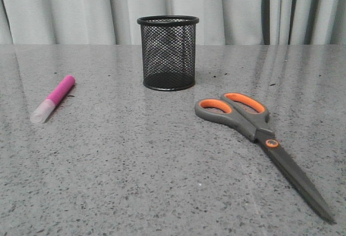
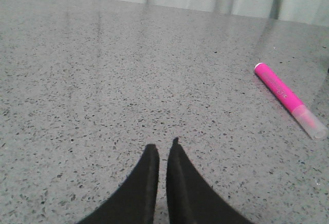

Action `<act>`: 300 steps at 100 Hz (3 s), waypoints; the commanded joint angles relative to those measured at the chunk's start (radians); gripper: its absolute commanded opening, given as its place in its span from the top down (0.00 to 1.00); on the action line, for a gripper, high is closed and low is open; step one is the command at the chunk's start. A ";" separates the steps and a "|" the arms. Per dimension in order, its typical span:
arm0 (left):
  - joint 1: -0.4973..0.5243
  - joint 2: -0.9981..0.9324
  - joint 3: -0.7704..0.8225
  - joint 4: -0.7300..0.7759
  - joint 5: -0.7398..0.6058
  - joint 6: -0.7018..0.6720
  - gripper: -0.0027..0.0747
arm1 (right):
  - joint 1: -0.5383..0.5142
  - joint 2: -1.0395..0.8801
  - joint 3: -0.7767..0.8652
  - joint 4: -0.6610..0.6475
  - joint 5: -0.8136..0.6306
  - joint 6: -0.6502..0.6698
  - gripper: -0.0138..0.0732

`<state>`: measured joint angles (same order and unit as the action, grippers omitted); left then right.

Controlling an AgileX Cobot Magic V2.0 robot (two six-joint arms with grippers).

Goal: Put pen and scissors into bin
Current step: 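Move the left gripper toward the pink highlighter pen, then lower the left gripper and close it on the pink highlighter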

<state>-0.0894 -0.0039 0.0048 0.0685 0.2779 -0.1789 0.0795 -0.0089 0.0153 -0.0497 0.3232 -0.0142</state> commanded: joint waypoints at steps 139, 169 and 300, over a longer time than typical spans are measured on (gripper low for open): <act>-0.001 0.048 -0.171 -0.452 -0.278 -0.035 0.47 | 0.000 0.082 -0.232 0.612 -0.289 -0.006 0.55; -0.001 0.479 -0.550 -0.074 0.247 -0.010 0.49 | 0.020 0.268 -0.347 0.612 -0.175 -0.057 0.55; -0.300 1.630 -1.420 -0.157 0.766 -0.044 0.49 | 0.020 0.302 -0.364 0.612 -0.017 -0.068 0.55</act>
<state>-0.3794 1.6468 -1.3806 -0.0705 1.0669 -0.2119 0.1001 0.2750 -0.3122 0.5607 0.3645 -0.0692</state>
